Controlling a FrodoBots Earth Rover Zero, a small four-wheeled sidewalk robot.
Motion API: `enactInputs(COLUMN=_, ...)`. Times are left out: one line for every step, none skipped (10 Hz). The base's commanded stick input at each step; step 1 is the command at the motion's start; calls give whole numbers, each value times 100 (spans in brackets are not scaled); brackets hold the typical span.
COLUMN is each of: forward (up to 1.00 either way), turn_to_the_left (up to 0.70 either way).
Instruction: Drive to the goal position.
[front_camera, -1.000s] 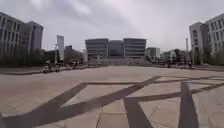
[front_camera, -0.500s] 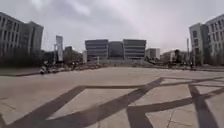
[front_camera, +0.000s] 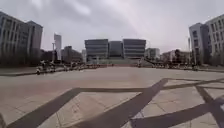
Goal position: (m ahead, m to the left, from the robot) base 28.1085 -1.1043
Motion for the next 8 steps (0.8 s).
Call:
enactInputs(forward=70, turn_to_the_left=2)
enactInputs(forward=70, turn_to_the_left=1)
enactInputs(forward=70, turn_to_the_left=2)
enactInputs(forward=70, turn_to_the_left=2)
enactInputs(forward=70, turn_to_the_left=2)
enactInputs(forward=70, turn_to_the_left=2)
enactInputs(forward=70, turn_to_the_left=1)
enactInputs(forward=70, turn_to_the_left=2)
